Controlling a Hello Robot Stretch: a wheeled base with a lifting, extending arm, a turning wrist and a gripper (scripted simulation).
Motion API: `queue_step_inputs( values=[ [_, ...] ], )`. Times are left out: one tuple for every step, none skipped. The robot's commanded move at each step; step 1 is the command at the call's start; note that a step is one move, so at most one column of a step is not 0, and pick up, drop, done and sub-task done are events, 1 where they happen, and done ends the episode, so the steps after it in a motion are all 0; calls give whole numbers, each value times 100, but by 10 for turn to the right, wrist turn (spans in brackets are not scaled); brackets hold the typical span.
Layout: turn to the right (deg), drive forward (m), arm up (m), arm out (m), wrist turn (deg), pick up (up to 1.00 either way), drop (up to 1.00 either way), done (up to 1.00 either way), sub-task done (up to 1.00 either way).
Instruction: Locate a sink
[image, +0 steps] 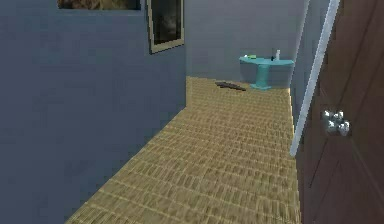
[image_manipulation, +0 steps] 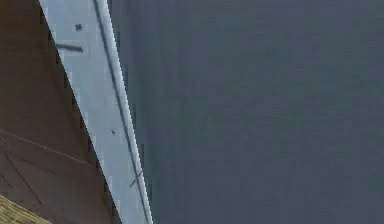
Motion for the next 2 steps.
queue_step_inputs(
  values=[
    [0, 35, 0, 0, 0, 0, 0, 0, 0],
    [60, 0, 0, 0, 0, 0, 0, 0, 0]
  ],
)
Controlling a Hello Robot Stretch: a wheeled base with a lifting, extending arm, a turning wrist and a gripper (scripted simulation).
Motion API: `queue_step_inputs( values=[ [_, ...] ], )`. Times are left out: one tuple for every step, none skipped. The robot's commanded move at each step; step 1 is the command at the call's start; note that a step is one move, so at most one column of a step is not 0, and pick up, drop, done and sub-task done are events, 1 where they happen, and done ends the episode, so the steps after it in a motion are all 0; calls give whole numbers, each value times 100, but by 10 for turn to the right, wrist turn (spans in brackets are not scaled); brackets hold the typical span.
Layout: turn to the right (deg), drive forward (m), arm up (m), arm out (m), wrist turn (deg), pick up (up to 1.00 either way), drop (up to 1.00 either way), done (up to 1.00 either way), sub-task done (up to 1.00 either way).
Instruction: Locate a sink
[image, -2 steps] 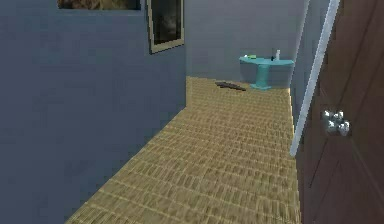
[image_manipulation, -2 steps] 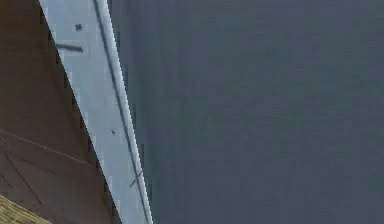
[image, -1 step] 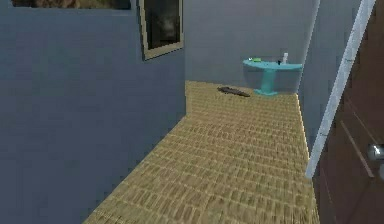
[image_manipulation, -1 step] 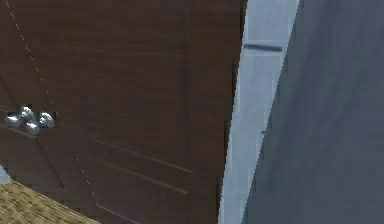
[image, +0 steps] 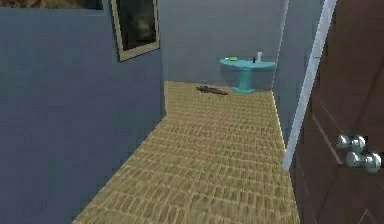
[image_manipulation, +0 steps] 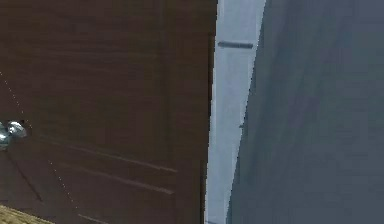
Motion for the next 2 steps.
queue_step_inputs(
  values=[
    [0, 100, 0, 0, 0, 0, 0, 0, 0],
    [0, 100, 0, 0, 0, 0, 0, 0, 0]
  ],
)
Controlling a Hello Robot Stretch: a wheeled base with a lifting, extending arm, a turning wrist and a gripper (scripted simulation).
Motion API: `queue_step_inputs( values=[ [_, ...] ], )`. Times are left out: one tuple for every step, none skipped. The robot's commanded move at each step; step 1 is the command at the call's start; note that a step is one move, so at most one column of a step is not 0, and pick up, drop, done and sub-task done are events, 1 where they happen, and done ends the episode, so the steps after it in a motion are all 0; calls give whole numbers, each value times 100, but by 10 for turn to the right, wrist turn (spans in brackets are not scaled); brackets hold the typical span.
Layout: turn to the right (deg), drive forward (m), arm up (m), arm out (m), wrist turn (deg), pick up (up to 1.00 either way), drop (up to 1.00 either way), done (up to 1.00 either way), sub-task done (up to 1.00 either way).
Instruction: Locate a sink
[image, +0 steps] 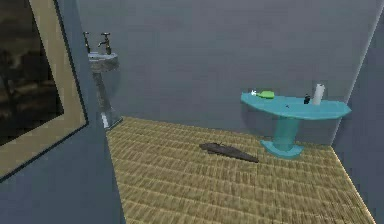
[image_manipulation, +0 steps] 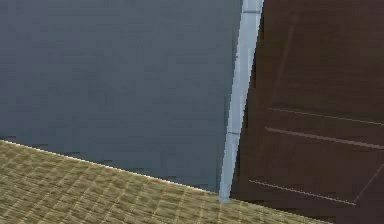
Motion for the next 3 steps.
queue_step_inputs(
  values=[
    [30, 0, 0, 0, 0, 0, 0, 0, 0],
    [60, 0, 0, 0, 0, 0, 0, 0, 0],
    [0, 95, 0, 0, 0, 0, 0, 0, 0]
  ],
)
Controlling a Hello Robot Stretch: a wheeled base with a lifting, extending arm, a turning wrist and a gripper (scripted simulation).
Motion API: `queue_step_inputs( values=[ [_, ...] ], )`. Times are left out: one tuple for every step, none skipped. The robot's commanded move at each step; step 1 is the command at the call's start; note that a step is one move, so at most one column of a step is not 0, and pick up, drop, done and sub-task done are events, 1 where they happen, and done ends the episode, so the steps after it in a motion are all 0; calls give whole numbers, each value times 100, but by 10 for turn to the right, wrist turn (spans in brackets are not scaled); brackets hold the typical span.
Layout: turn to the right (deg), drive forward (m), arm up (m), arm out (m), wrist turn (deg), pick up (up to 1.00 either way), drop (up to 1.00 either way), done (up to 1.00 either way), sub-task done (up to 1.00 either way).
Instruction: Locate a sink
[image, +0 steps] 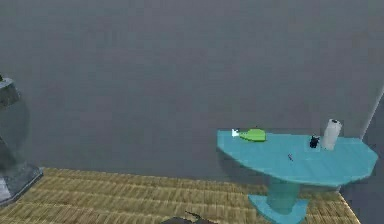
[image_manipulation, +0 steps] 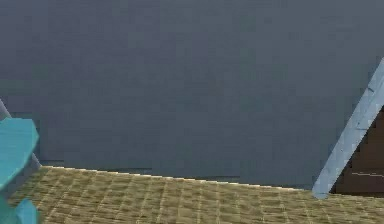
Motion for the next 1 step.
queue_step_inputs(
  values=[
    [-270, 0, 0, 0, 0, 0, 0, 0, 0]
  ],
)
